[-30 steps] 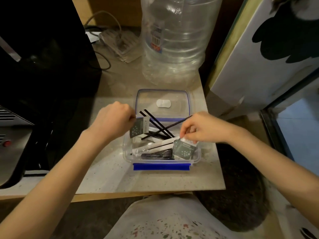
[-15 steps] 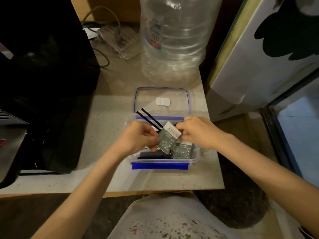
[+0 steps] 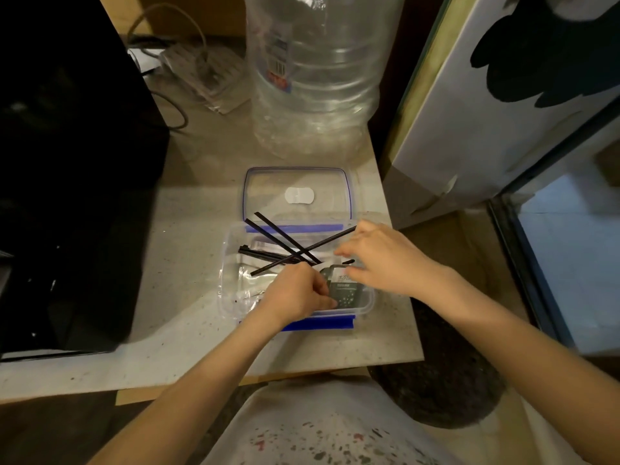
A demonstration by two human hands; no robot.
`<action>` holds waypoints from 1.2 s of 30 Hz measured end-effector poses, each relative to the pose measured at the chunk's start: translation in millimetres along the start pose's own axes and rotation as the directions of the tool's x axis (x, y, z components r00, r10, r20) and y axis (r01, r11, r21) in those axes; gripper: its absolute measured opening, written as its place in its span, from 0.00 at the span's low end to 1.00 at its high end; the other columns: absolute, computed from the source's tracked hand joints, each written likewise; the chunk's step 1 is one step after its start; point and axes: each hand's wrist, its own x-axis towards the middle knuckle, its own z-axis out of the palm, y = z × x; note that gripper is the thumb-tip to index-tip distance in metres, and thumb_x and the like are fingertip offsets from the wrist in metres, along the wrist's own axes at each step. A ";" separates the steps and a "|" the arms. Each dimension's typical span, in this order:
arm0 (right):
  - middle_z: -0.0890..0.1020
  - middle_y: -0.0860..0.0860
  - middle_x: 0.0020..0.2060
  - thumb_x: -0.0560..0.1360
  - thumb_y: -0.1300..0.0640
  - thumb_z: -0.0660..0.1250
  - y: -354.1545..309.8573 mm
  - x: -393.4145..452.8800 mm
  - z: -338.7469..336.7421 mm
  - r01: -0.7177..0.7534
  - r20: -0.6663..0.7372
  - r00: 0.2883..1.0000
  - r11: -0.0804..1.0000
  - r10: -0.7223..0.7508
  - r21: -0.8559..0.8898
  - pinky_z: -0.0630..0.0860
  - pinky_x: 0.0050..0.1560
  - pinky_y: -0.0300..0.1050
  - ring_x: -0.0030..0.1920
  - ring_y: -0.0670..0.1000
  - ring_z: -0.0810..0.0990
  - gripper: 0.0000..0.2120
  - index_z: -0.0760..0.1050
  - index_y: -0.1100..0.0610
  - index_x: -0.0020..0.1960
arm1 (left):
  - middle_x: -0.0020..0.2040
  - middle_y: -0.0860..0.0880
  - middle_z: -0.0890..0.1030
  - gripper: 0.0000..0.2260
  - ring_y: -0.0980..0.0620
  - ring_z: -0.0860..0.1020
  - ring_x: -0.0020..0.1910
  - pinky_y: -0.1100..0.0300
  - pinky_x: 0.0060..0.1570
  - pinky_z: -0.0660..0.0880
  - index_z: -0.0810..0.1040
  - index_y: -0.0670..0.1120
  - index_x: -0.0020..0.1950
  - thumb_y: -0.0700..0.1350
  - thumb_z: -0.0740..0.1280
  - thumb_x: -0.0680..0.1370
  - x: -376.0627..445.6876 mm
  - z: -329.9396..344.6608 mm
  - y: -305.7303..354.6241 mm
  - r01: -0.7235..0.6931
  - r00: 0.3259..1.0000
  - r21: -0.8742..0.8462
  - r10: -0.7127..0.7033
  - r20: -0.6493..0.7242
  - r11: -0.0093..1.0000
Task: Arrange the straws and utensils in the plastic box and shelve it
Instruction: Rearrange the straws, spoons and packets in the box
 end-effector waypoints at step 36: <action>0.75 0.47 0.61 0.79 0.50 0.58 -11.3 -18.0 24.7 -0.026 0.060 0.998 1.000 0.026 0.004 0.54 0.71 0.49 0.66 0.48 0.66 0.16 0.67 0.48 0.66 | 0.50 0.44 0.81 0.15 0.44 0.79 0.50 0.51 0.48 0.77 0.76 0.43 0.56 0.46 0.69 0.72 20.6 -10.6 -31.9 -0.236 0.863 0.649 0.463 -0.203 0.724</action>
